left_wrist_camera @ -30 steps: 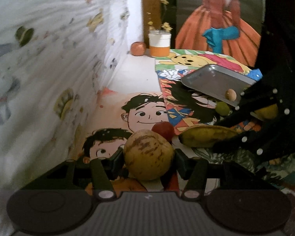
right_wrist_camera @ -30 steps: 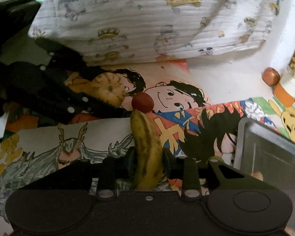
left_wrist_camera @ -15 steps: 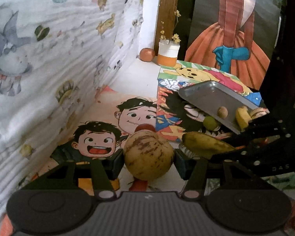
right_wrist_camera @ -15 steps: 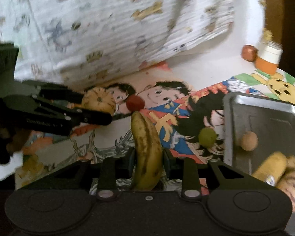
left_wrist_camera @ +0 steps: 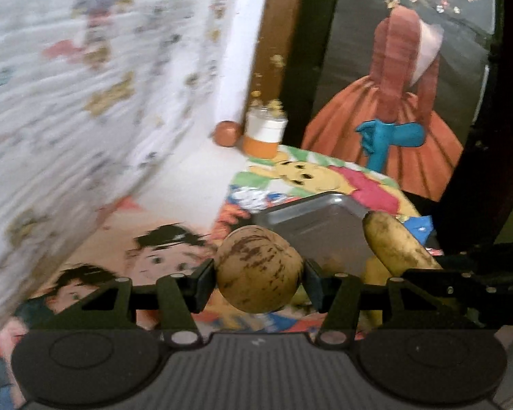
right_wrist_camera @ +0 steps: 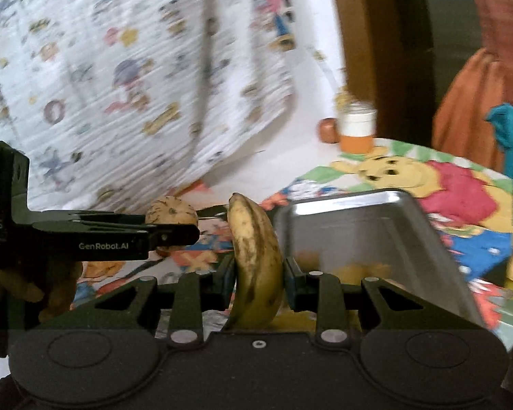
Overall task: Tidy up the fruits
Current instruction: 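Carry the spotted banana and speckled fruit over the tray with both tools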
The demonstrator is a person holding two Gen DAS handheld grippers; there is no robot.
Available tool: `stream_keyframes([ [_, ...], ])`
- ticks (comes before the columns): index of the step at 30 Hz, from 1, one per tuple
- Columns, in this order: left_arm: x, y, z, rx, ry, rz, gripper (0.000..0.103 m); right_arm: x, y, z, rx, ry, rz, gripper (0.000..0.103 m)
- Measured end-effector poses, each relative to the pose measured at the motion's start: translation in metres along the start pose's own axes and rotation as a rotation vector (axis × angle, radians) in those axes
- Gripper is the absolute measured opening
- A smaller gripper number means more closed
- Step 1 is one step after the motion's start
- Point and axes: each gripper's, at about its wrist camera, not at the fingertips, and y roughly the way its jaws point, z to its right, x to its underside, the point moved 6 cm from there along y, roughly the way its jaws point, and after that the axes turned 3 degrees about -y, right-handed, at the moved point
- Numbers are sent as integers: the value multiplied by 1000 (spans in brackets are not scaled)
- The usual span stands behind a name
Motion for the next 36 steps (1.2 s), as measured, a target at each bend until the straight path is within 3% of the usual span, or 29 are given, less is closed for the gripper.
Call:
stream_keyframes([
  [9, 6, 38, 53, 41, 18, -58, 59, 19, -38, 52, 191, 73, 49, 32],
  [15, 10, 56, 69, 72, 15, -96, 59, 39, -41, 78, 251, 157, 35, 32],
  [30, 18, 85, 87, 140, -10, -146, 60, 65, -23, 110, 313, 280, -10, 32],
  [36, 18, 92, 87, 134, 3, -146, 60, 68, -16, 113, 317, 286, -20, 32],
])
